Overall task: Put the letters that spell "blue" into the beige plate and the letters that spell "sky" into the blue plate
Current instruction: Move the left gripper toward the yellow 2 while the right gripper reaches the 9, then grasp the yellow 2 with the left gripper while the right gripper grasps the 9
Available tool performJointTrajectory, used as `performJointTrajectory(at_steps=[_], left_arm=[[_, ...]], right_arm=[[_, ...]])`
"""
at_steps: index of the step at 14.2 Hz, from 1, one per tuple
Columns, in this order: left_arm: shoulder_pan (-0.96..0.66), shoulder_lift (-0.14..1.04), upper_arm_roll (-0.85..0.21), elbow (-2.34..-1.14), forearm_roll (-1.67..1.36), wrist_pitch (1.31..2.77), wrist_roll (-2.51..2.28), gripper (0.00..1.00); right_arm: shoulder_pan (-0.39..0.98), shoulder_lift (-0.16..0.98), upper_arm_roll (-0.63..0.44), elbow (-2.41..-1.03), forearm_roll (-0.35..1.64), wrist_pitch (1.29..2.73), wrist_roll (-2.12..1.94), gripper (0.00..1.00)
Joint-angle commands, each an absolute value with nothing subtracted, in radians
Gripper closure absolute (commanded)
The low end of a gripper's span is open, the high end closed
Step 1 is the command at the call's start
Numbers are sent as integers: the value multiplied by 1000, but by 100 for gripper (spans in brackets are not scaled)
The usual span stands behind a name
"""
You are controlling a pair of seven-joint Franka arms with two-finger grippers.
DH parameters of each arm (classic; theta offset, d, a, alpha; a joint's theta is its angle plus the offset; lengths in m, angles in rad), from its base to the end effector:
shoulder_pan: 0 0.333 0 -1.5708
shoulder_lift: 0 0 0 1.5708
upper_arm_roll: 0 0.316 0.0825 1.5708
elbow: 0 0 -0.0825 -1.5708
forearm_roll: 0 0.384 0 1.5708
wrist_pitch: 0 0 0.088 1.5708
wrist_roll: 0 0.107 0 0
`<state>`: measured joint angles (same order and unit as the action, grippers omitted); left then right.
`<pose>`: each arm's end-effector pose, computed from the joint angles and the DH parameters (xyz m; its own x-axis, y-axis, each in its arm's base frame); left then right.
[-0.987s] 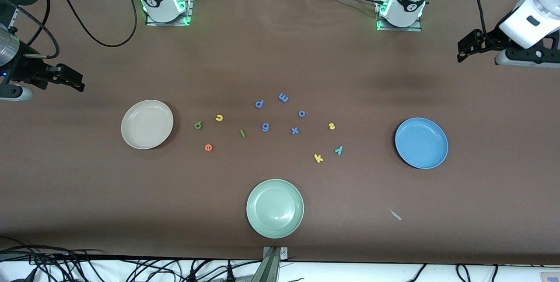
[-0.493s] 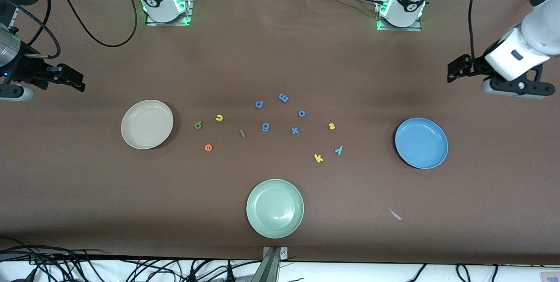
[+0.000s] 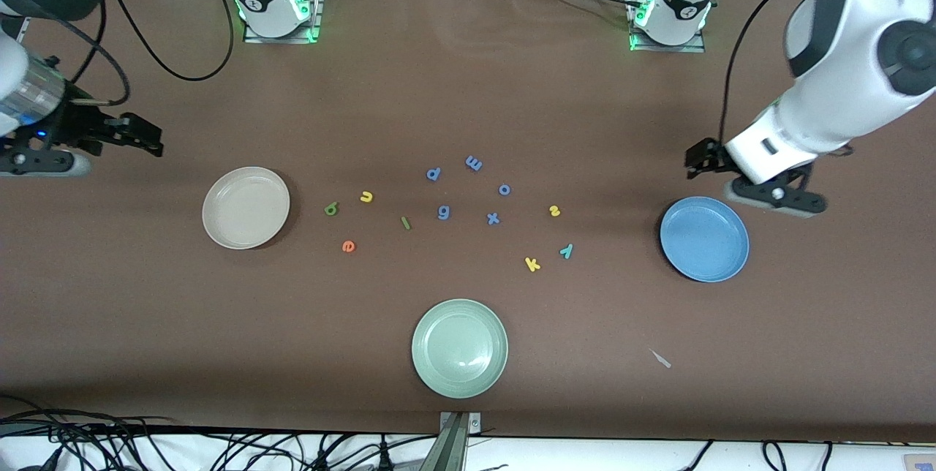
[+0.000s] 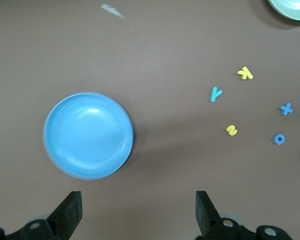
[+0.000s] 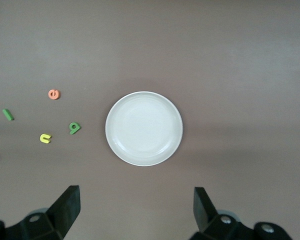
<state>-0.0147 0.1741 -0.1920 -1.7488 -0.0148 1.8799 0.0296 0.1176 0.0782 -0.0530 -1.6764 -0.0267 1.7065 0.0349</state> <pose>0.5959 -0.1198 0.4661 0.9729 -0.2281 -0.0386 -0.2262 -0.9729 0.0481 0.5812 0.0360 0.5415 0.9983 0.0332 -0.0469 0.0347 -0.9989 0.0320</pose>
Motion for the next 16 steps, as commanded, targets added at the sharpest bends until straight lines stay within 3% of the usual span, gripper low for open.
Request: performJointTrajectory(at_steps=[1,10,14,16], left_arm=[[-60,244,-190,-1759,-8,1986,34,0],[-221,500,-167,-1761,6,2143,38,0],[-279,569,-120,-1743,-30,2192,22,0],[-320,604,-118,-1733,-104,2236,-44,0]], right_arm=[[164,138,-55,-1654,-11,1719,43,0],[317,437,-55,-1664,75,2008,236,0],[371,508,-55,-1704,75,2124,347,0],[373,497,-55,-1814,75,2251,347,0]])
